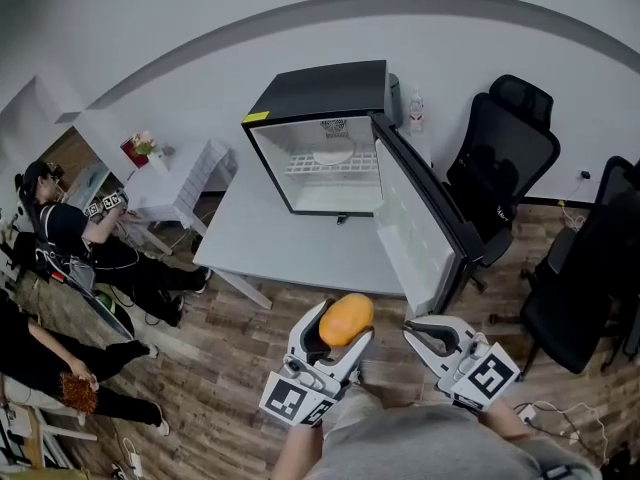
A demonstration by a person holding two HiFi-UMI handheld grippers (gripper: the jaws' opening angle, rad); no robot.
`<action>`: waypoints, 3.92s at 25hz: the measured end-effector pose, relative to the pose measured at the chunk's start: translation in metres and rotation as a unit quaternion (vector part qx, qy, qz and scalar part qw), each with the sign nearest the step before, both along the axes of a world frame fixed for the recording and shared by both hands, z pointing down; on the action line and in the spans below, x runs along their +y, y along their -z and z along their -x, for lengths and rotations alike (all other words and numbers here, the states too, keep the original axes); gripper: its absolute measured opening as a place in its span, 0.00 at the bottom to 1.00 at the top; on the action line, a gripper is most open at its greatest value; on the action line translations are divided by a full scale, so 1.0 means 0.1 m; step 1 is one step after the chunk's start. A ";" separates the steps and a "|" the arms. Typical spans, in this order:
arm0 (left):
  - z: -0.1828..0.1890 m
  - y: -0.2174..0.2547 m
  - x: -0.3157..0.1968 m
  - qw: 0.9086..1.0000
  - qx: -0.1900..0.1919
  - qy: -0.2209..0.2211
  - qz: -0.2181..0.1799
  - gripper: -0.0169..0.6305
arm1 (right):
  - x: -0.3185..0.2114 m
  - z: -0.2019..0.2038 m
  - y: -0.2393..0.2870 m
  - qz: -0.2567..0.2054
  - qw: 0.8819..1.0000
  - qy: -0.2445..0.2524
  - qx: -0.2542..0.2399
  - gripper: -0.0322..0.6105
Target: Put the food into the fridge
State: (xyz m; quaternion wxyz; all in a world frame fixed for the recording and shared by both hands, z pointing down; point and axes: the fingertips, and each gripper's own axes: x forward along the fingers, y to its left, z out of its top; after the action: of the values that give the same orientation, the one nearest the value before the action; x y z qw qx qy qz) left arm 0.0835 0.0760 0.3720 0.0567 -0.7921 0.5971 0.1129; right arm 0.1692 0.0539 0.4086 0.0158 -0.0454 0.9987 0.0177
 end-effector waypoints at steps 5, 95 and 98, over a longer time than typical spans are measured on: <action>0.49 0.00 -0.32 1.000 -0.009 -0.019 -0.001 0.53 | -0.27 0.48 -0.03 0.000 1.000 -0.020 0.000 0.07; 3.18 -0.91 -3.88 0.988 -0.022 -0.131 0.085 0.53 | -1.94 2.62 -0.10 0.009 0.984 -0.174 0.027 0.07; 3.20 -0.91 -3.97 0.987 -0.023 -0.130 0.087 0.53 | -1.96 2.61 -0.12 0.016 0.983 -0.182 0.023 0.07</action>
State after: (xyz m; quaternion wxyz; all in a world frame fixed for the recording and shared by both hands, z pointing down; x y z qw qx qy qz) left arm -0.2362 -0.3215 0.4628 -0.0139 -0.8672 0.4953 0.0485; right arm -0.0919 -0.1421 0.4203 -0.0111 -0.2264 0.9739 0.0054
